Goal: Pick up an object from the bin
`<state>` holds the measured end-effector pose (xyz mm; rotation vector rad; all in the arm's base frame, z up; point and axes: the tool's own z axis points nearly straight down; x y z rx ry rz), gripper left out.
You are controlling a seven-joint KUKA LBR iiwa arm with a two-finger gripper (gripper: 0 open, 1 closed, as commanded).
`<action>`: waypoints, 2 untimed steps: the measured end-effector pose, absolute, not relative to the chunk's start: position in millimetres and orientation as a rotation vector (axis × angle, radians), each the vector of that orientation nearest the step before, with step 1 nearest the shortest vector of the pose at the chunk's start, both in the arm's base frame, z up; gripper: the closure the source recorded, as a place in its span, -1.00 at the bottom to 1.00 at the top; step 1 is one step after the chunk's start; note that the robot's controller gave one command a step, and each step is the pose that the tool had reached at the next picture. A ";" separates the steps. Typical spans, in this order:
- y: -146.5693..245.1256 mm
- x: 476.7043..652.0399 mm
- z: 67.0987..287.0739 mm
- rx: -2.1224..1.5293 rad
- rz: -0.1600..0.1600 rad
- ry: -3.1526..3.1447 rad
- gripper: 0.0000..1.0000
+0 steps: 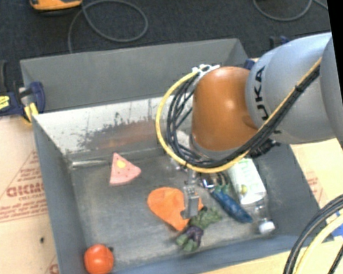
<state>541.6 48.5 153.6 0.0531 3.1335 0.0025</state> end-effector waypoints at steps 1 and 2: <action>51.5 544.4 103.8 0.220 0.001 3.137 -1.00; 53.1 548.7 137.4 0.444 0.004 3.103 -1.00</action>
Offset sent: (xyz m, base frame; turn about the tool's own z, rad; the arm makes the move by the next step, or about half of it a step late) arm 0.0076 0.0063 -0.0134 0.2530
